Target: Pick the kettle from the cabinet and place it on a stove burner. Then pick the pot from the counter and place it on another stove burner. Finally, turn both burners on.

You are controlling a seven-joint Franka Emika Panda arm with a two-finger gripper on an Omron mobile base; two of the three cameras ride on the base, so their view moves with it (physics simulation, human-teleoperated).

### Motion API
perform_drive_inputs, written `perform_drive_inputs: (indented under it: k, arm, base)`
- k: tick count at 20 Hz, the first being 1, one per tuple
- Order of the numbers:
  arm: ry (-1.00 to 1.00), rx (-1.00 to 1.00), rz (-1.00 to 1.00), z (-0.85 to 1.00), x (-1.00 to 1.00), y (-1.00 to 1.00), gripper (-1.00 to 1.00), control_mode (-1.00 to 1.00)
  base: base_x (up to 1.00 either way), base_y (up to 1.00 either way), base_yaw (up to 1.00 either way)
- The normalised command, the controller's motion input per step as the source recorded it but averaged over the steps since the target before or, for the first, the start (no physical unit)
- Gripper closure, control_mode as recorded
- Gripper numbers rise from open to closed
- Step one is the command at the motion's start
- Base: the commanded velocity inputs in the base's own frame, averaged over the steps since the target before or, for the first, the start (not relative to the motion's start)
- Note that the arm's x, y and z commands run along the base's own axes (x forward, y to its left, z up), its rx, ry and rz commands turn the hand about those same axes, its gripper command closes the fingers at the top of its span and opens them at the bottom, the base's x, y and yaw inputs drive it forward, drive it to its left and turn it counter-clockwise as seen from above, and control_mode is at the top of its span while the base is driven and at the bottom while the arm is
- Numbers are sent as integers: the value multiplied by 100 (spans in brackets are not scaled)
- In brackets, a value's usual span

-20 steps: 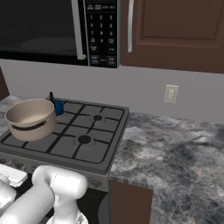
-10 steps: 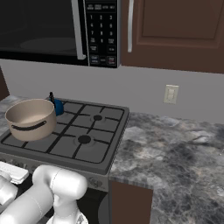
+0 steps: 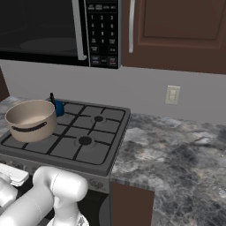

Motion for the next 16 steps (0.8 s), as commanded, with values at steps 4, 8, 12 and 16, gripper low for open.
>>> perform_drive_inputs:
  k: [4,8,12,16]
  arm:
    - [0,0,0,-18,0,-1,-100,-100]
    - [0,0,0,-6,9,0,-100,-100]
    - [0,0,1,0,22,1,100,-100]
    - [0,0,2,-5,16,0,100,-100]
  base:
    - [0,0,0]
    - [0,0,0]
    - [0,0,0]
    - [0,0,0]
